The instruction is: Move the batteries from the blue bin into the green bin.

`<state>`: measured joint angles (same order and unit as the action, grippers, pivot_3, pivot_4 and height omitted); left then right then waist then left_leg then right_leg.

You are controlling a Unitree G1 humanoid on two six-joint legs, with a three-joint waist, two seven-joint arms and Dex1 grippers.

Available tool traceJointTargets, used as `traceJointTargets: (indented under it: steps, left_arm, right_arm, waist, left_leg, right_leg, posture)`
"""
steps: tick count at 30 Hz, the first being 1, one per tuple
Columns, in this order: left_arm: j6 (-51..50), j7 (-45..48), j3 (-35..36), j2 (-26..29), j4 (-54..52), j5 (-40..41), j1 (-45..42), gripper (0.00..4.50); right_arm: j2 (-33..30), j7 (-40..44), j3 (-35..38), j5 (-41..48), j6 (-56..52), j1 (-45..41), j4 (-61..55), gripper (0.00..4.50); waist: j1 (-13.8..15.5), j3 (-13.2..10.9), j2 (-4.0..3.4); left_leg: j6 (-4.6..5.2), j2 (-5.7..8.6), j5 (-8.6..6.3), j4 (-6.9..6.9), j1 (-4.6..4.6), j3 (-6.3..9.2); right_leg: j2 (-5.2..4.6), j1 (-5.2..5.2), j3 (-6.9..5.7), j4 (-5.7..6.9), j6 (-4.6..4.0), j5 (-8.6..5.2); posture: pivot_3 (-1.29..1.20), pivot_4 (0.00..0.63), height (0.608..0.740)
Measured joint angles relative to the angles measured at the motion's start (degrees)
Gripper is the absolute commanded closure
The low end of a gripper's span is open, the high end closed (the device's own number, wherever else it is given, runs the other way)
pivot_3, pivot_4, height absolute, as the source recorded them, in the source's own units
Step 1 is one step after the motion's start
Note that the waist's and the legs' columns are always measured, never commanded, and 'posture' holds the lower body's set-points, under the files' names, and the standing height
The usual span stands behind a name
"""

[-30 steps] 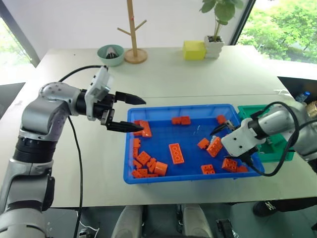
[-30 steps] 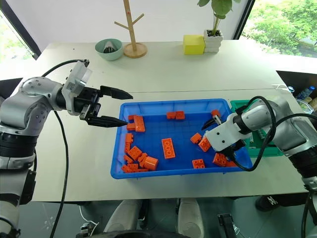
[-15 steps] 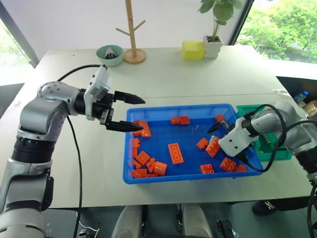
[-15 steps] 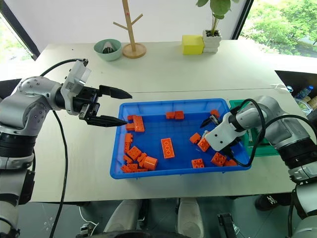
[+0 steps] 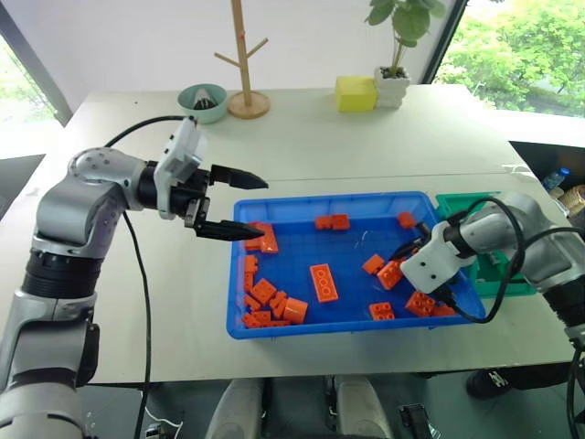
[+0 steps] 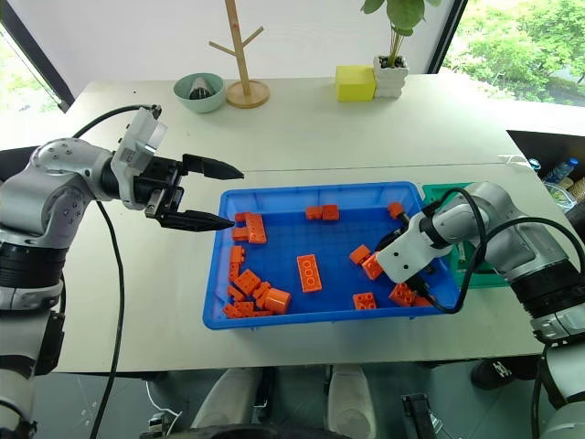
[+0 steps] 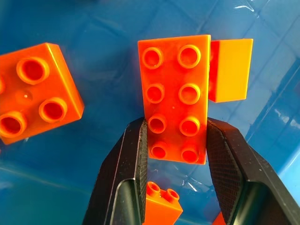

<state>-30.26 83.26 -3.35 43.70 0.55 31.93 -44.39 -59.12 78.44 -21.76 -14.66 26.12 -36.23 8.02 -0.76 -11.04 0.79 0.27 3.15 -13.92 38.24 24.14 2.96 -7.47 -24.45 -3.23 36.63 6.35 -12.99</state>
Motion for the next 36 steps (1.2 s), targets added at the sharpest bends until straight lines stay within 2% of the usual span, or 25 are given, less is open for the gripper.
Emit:
traceJointTargets:
  steps: [3, 6, 8, 11, 13, 16, 19, 22, 26, 29, 33, 36]
  left_arm:
    - [0.51, 0.01, 0.0, -0.1, 0.63, -0.03, -0.02, 0.0]
    - [0.81, 0.01, -0.01, -0.37, 0.99, -0.05, -0.32, 0.0]
    - [1.06, 0.02, 0.0, -0.48, 1.13, -0.09, -0.35, 0.0]
    - [1.76, 0.01, -0.05, -1.11, 1.55, -0.17, -0.44, 0.0]
    - [2.0, -0.01, -0.04, -1.13, 1.69, -0.21, -0.44, 0.0]
    - [2.07, -0.05, -0.03, -1.13, 1.69, -0.23, -0.43, 0.0]
    - [2.06, -0.1, -0.01, -0.93, 1.64, -0.22, -0.38, 0.0]
    - [2.02, -0.19, 0.01, -0.7, 1.37, -0.19, -0.29, 0.0]
    - [1.99, -0.22, 0.15, 0.17, 1.24, -0.18, 0.11, 0.0]
    - [1.99, -0.3, 0.16, 0.11, 1.28, -0.18, 0.13, 0.0]
    - [1.99, -0.65, 0.13, -0.47, 1.34, -0.19, 0.0, 0.0]
    - [1.99, -0.75, 0.11, -0.8, 1.37, -0.19, -0.36, 0.0]
  right_arm:
    - [0.1, 1.08, 0.0, 0.38, -2.18, -1.22, -0.04, 2.84]
    - [2.19, 2.81, 1.09, 2.93, -9.88, -5.01, -1.26, 2.84]
    - [5.65, 4.09, 1.8, 5.78, -19.47, -7.19, -3.62, 2.84]
    - [14.67, 3.42, 1.62, 8.74, -36.38, -11.31, -6.09, 2.84]
    - [18.29, 0.69, 1.12, 8.07, -41.61, -12.64, -5.06, 2.84]
    - [21.35, -2.76, -0.53, 6.34, -46.12, -13.25, -1.91, 1.87]
    - [21.79, -4.83, -1.53, 4.71, -48.29, -13.21, 0.04, 0.36]
    - [19.52, -3.61, -0.99, 5.95, -50.91, -13.23, -0.84, 0.36]
    - [10.16, 5.28, 3.11, 11.79, -46.58, -13.21, -3.38, 0.36]
    - [5.84, 9.94, 4.07, 13.12, -40.23, -13.01, -2.9, 0.36]
    - [2.83, 12.63, 2.69, 11.24, -25.49, -9.81, -0.11, 0.36]
    - [3.42, 12.74, 0.43, 9.25, -18.3, -8.43, 1.07, 0.36]
  waist:
    - [-0.05, -0.01, -0.02]
    - [-0.26, -0.01, -0.02]
    - [-0.27, -0.01, -0.01]
    - [-0.13, -0.01, -0.01]
    - [0.09, 0.0, -0.01]
    - [0.43, 0.0, 0.0]
    - [0.26, 0.0, 0.0]
    - [0.03, -0.01, -0.02]
    - [0.02, -0.01, -0.02]
    - [-0.09, -0.01, -0.02]
    - [-0.31, -0.01, -0.01]
    - [-0.46, -0.02, -0.01]
  left_leg:
    - [0.0, 0.0, 0.0, 0.0, 0.0, -0.01]
    - [0.0, -0.01, 0.0, 0.0, 0.0, 0.0]
    - [0.0, -0.02, 0.0, 0.0, -0.02, 0.02]
    - [-0.04, -0.01, 0.02, 0.01, -0.02, 0.06]
    - [-0.05, 0.03, 0.03, 0.01, 0.0, 0.07]
    - [-0.08, 0.14, 0.05, 0.04, 0.05, 0.08]
    - [-0.09, 0.16, 0.06, 0.05, 0.14, 0.07]
    - [-0.11, 0.14, 0.07, 0.04, 0.17, 0.07]
    - [-0.1, 0.13, 0.06, 0.04, 0.2, 0.03]
    - [-0.1, 0.12, 0.06, 0.04, 0.16, 0.01]
    - [-0.1, 0.09, 0.06, 0.03, 0.13, -0.02]
    - [-0.11, 0.08, 0.06, 0.03, 0.12, -0.06]
  right_leg:
    - [0.0, -0.02, 0.01, 0.01, 0.0, 0.0]
    - [0.01, -0.04, 0.01, 0.07, 0.0, 0.0]
    - [0.01, -0.08, 0.02, 0.2, -0.02, -0.01]
    - [-0.01, -0.15, 0.02, 0.36, -0.04, -0.02]
    - [-0.03, -0.16, 0.01, 0.36, -0.04, -0.02]
    - [-0.13, -0.16, 0.01, 0.35, -0.03, -0.02]
    - [-0.14, -0.24, 0.01, 0.36, -0.02, -0.01]
    - [-0.12, -0.33, 0.01, 0.44, -0.02, -0.01]
    - [-0.12, -0.33, 0.0, 0.41, -0.01, -0.02]
    - [-0.12, -0.31, 0.0, 0.41, 0.0, -0.02]
    - [-0.11, -0.3, 0.01, 0.43, 0.0, -0.02]
    - [-0.11, -0.32, 0.04, 0.46, 0.0, -0.02]
  posture:
    - [0.0, 0.15, 0.702]
    - [0.0, 0.15, 0.702]
    - [0.0, 0.15, 0.702]
    - [0.0, 0.15, 0.702]
    - [0.0, 0.15, 0.702]
    - [0.0, 0.15, 0.702]
    - [0.0, 0.15, 0.702]
    - [0.0, 0.15, 0.702]
    - [0.0, 0.15, 0.702]
    - [0.0, 0.15, 0.702]
    - [0.0, 0.15, 0.702]
    - [0.0, 0.15, 0.702]
